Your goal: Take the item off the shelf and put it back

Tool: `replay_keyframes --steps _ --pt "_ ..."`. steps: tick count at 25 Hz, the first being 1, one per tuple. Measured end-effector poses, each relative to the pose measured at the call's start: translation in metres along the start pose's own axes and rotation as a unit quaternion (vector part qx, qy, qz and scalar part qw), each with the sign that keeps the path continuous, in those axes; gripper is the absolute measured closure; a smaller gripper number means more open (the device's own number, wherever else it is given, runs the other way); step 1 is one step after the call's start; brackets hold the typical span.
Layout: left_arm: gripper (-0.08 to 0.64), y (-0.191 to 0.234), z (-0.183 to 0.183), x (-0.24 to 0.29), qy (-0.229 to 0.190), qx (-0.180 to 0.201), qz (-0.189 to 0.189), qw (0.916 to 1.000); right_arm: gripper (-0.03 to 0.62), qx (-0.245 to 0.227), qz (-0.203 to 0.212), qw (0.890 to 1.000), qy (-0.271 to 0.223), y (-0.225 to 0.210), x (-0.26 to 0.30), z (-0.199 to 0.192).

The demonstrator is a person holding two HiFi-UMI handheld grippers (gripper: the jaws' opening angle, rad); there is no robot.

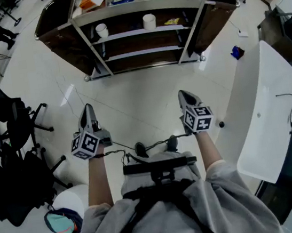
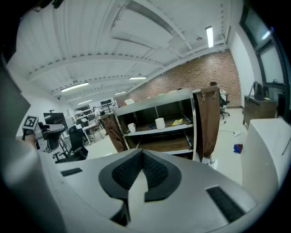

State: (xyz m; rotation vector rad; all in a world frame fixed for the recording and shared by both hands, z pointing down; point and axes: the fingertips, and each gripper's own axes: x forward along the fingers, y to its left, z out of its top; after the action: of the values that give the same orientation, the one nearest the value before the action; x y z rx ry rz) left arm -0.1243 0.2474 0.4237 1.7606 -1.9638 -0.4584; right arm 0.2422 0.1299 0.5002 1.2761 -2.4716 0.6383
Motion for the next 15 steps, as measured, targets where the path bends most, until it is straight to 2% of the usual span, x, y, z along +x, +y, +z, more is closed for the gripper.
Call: replay_keyframes --steps 2,3,5,6,8,15 --pt "0.552 -0.015 -0.003 0.005 0.016 0.083 0.004 0.9964 0.583 -0.029 -0.006 1.000 -0.009 0.000 -0.004 0.010" --pt "0.552 -0.022 -0.005 0.007 0.023 0.125 0.007 0.9918 0.583 -0.045 -0.009 0.999 -0.014 0.000 -0.006 0.015" --pt "0.552 -0.036 -0.009 0.013 0.032 0.205 0.013 0.9781 0.583 -0.076 -0.018 0.997 -0.020 -0.001 -0.012 0.023" --pt "0.552 -0.042 -0.012 0.015 0.034 0.233 0.015 0.9717 0.583 -0.089 -0.025 0.995 -0.022 -0.002 -0.015 0.026" --pt "0.552 -0.051 -0.018 0.018 0.035 0.255 0.017 0.9662 0.583 -0.105 -0.039 0.993 -0.025 -0.005 -0.022 0.028" --pt "0.552 -0.079 -0.034 0.026 0.035 0.261 0.020 0.9645 0.583 -0.103 -0.026 0.993 -0.043 -0.015 -0.031 0.045"
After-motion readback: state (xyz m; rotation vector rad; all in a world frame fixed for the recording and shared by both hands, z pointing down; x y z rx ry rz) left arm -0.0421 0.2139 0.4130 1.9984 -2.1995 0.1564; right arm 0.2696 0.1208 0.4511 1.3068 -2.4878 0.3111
